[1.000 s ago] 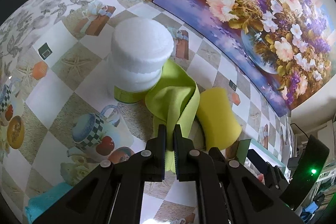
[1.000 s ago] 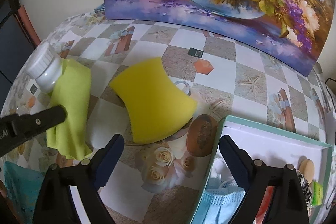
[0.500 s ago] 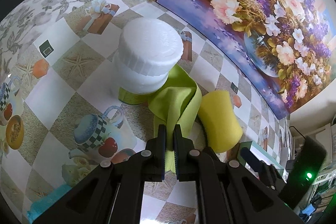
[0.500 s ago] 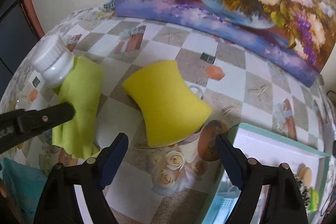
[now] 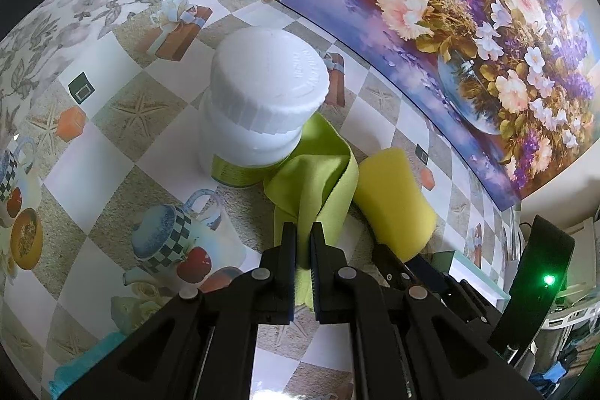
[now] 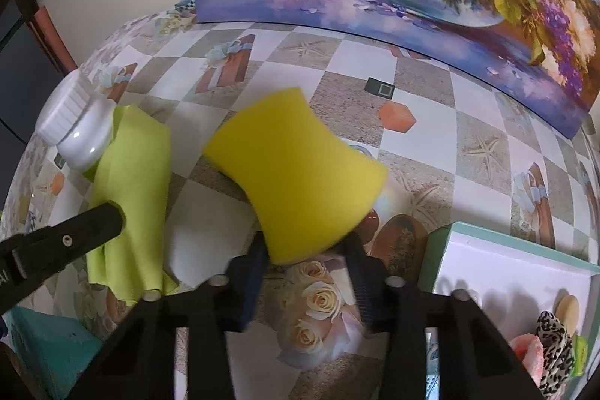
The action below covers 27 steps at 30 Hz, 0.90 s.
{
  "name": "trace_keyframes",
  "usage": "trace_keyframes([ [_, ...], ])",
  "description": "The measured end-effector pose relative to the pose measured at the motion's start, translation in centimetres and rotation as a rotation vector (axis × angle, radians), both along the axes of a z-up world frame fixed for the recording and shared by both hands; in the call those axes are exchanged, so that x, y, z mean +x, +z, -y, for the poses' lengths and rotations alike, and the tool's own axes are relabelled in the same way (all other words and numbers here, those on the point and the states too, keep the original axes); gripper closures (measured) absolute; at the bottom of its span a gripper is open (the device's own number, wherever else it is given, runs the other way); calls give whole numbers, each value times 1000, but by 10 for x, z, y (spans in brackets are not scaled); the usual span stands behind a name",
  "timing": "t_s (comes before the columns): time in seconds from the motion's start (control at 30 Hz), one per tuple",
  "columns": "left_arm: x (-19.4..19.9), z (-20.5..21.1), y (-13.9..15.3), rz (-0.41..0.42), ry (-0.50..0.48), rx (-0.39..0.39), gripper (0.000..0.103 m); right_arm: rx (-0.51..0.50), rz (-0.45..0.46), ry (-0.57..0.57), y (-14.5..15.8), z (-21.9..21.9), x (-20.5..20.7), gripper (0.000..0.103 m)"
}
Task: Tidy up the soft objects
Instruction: 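Lower the right tool onto the yellow sponge and close it, then carry the green cloth and yellow sponge over the tray with both tools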
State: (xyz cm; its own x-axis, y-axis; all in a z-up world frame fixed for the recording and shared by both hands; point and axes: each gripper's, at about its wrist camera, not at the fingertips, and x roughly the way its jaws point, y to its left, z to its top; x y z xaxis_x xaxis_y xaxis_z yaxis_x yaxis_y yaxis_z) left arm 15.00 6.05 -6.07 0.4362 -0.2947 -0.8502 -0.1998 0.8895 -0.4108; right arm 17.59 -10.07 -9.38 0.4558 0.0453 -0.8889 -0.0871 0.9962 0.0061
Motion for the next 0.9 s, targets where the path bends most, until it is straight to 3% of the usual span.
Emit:
trace_keyframes([
  [0.23, 1, 2, -1, 0, -9, 8, 96, 36, 8, 6, 2, 2, -4, 75],
  [0.5, -5, 3, 9, 21, -13, 24, 96, 68, 30, -10, 16, 6, -17, 76],
  [0.9, -31, 17, 74, 153, -61, 54, 96, 98, 118, -87, 75, 33, -61, 76],
])
